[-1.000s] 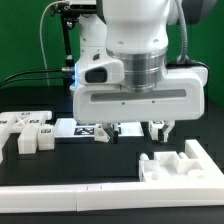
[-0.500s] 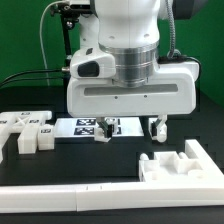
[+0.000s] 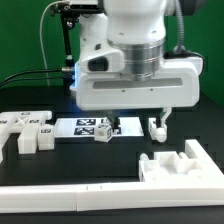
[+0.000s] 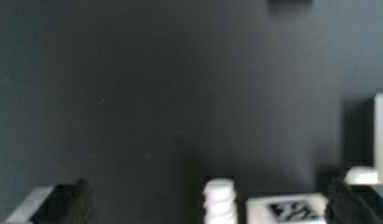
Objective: Assemble chair
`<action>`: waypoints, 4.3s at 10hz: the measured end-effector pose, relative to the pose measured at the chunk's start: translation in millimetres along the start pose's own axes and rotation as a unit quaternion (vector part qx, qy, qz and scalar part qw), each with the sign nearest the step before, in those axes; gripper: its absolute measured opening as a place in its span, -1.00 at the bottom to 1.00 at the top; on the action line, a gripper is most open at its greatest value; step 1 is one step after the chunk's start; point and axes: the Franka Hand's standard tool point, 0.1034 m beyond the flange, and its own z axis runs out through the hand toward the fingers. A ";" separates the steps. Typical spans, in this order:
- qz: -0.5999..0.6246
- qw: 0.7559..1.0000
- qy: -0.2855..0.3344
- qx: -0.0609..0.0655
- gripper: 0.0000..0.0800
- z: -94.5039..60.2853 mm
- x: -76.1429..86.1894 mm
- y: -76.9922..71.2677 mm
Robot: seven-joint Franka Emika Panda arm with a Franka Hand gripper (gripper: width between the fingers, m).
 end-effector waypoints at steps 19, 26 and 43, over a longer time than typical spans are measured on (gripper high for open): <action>0.004 1.000 0.001 -0.006 0.62 49.4 -75.8 -52.2; 0.003 1.000 0.003 -0.011 -0.30 74.1 -87.8 -50.4; -0.730 0.675 0.059 -0.091 -0.29 50.9 -63.5 -65.5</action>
Offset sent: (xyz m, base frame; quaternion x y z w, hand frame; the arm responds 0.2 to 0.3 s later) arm 0.0000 0.0000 0.0000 0.0000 0.0000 0.0000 1.0000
